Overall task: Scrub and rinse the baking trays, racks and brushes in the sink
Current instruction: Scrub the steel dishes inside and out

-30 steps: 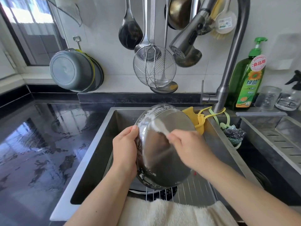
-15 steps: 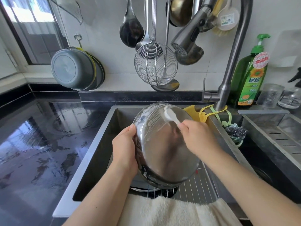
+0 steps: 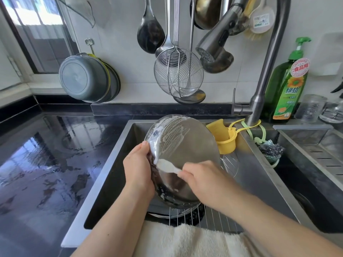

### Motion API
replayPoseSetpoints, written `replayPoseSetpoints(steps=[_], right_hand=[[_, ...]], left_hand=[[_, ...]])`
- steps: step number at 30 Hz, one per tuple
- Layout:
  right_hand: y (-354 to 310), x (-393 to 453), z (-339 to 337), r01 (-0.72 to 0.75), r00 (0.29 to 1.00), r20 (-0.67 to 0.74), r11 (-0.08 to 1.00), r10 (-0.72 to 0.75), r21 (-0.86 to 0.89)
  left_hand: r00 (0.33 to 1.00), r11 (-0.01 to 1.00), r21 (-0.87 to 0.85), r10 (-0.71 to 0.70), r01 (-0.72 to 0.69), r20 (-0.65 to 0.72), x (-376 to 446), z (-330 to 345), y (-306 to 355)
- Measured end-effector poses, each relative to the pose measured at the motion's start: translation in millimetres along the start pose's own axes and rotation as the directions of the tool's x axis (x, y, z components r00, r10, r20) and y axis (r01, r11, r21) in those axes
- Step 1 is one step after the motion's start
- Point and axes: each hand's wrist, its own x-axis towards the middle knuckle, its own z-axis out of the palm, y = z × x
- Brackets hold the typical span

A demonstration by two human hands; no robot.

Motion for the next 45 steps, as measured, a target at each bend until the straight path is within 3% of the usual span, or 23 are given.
replayPoseSetpoints(steps=[2,4,7,11,16,22,26,31,34,39,41,45], right_hand=[[13.9,16.2,-7.3,-0.115,0.989,-0.101,0.993,0.112,-0.02],[18.1,20.0,-9.0,-0.089,0.987,-0.138,0.996,0.087,-0.005],[3.4,6.0,2.7,0.062,0.998,0.021,0.998,-0.062,-0.005],[17.3,16.4,-10.6,-0.103,0.991,-0.089,0.994,0.104,0.025],[-11.5,-6.6,1.5,0.044,0.996,0.085,0.998,-0.042,-0.033],[-11.1,2.0,1.9,-0.02,1.0,-0.012,0.999,0.02,-0.045],[7.0,7.8,-12.8,-0.168,0.981,-0.089,0.985,0.17,0.021],[-16.6,-6.0,4.9,0.013,0.996,0.089,0.999,-0.01,-0.032],[-13.5,-0.1,2.0,-0.024,0.999,0.024,0.996,0.027,-0.09],[-10.6,-4.6,1.2,-0.006,0.996,-0.085,0.999,0.009,0.033],[-6.0,-0.5,0.6,-0.046,0.995,-0.089,0.999,0.046,0.002],[20.4,15.3,-10.3,-0.26,0.963,-0.087,0.964,0.256,-0.049]], left_hand=[[1.0,1.0,-0.017,-0.007,0.006,-0.011,-1.3,1.7,-1.1],[1.0,0.999,-0.035,-0.03,0.029,-0.011,-2.2,2.6,-3.5],[0.998,0.995,-0.083,-0.06,0.059,-0.016,0.0,0.8,-2.8],[0.996,0.99,-0.128,-0.062,0.055,-0.056,1.7,-0.3,-2.1],[0.996,0.983,-0.174,-0.075,0.066,-0.046,2.2,-3.1,-1.3],[0.988,0.967,-0.247,-0.097,0.064,-0.123,4.8,-2.4,-2.2],[0.983,0.957,-0.282,-0.116,0.072,-0.144,2.5,-2.9,0.1],[0.966,0.953,-0.301,-0.115,0.041,-0.232,3.9,-2.8,-0.6],[0.956,0.94,-0.339,-0.123,0.027,-0.265,13.1,-6.0,-0.6],[0.932,0.932,-0.362,-0.142,0.012,-0.335,17.1,-12.1,1.8],[0.934,0.94,-0.342,-0.132,0.011,-0.333,16.0,-11.5,0.7],[0.944,0.946,-0.323,-0.098,-0.009,-0.315,18.2,-11.6,-1.6]])
